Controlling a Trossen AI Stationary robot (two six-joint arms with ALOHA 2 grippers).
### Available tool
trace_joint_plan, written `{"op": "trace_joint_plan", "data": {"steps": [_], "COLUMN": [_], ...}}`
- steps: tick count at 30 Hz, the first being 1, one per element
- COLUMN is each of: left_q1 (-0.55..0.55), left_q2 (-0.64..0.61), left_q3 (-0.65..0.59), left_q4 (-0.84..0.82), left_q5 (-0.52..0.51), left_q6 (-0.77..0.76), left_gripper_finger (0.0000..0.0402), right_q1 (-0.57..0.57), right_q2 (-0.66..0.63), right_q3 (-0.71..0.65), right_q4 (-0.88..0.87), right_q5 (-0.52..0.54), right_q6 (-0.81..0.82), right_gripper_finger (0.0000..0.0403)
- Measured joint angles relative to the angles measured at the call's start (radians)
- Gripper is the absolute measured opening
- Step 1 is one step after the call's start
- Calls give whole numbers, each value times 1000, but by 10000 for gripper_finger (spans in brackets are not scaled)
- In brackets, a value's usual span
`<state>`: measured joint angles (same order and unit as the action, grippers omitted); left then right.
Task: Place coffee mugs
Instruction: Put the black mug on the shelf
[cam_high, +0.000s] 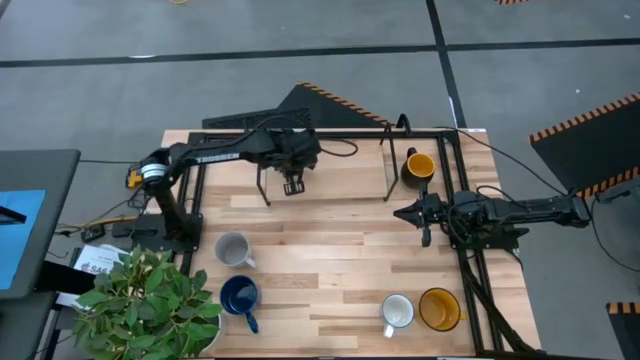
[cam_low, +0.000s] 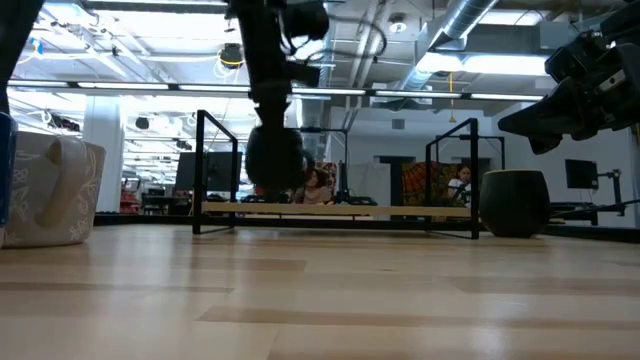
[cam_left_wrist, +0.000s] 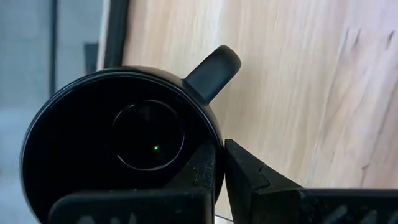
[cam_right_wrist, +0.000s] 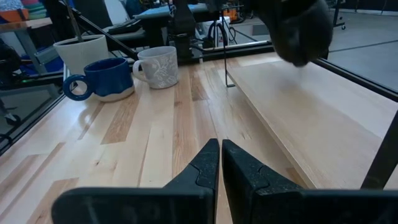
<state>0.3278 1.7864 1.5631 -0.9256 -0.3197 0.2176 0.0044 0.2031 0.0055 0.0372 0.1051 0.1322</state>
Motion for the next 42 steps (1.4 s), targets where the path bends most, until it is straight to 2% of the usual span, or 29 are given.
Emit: {"op": "trace_joint_plan", "data": {"steps": [5,16,23,42], "left_q1": [54,129,134,138], "left_q2": [32,32,31,-10], "left_q3": [0,0,0,-1], "left_q4": [-9,-22,-24,5], "left_q5": [58,93,102,242], "left_q6": [-11,-109,-151,-313], "left_gripper_finger": [0,0,0,0], "right_q1": [0,0,0,0], "right_q2": [0,0,0,0], "right_q3": [0,0,0,0], "right_q4": [0,0,0,0], "right_q5": [0,0,0,0], "right_q6": [0,0,0,0], "right_gripper_finger": [47,47,47,47]}}
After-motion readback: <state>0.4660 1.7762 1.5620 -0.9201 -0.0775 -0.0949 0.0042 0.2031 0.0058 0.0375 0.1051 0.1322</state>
